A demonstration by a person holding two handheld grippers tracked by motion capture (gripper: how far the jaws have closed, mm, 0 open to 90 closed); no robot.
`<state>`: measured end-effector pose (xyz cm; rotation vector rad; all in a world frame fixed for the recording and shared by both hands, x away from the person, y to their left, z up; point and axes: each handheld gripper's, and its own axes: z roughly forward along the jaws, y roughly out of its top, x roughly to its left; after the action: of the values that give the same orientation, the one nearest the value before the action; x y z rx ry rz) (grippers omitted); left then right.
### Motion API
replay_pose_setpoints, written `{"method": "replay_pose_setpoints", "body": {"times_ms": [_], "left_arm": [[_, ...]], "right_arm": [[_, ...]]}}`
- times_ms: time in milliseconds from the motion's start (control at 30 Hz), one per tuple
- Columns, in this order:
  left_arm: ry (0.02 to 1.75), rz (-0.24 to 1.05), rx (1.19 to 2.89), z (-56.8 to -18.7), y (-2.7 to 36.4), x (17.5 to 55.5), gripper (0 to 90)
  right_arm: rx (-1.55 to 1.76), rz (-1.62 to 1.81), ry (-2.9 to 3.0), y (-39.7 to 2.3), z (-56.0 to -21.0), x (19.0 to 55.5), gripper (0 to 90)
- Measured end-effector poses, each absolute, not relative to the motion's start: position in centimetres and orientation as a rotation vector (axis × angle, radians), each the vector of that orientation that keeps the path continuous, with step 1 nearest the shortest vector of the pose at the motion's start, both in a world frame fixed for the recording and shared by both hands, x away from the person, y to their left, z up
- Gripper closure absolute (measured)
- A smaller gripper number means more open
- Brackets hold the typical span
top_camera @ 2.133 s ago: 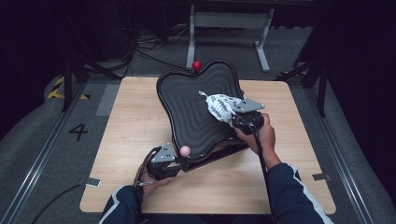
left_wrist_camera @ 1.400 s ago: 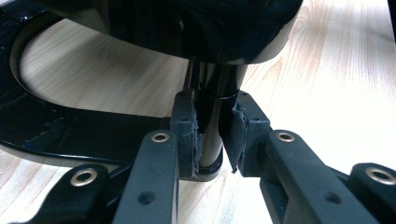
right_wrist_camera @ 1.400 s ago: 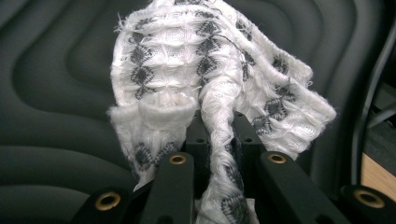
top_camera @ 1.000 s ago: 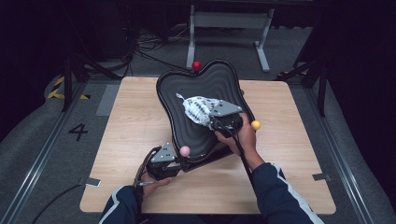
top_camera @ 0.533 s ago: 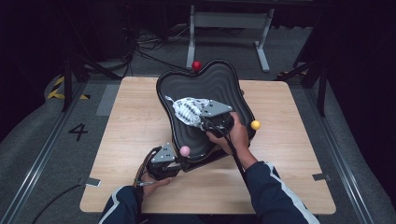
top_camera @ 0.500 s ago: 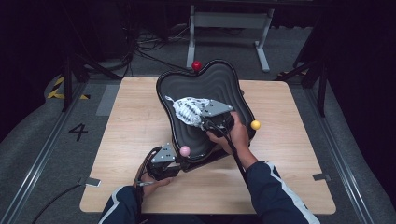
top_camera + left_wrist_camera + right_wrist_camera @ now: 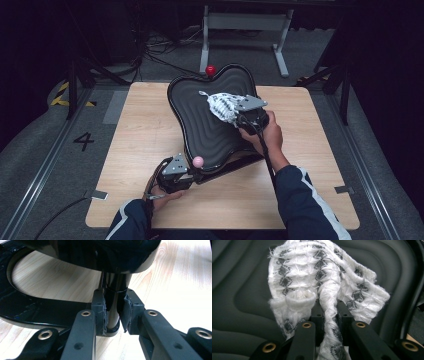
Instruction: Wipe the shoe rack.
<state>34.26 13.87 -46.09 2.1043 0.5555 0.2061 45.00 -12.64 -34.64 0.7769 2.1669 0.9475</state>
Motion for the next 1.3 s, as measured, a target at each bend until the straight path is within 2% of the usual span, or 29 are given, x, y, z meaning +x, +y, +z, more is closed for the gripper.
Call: {"method": "replay_pose_setpoints", "body": {"times_ms": [500,833,1300], "left_arm": [[0.547,0.201,2.108,-46.1,13.9,34.3,74.0],[0.545,0.191,2.101,-46.2,13.9,34.3,73.9],[0.532,0.207,2.114,-46.1,13.7,34.3,74.1]], "right_arm": [[0.962,0.918,2.069,-16.5,-34.4,47.2,80.5],[0.931,0.908,2.079,-16.4,-34.4,47.1,80.5],[0.851,0.915,2.136,-14.1,-34.1,46.3,80.3]]}}
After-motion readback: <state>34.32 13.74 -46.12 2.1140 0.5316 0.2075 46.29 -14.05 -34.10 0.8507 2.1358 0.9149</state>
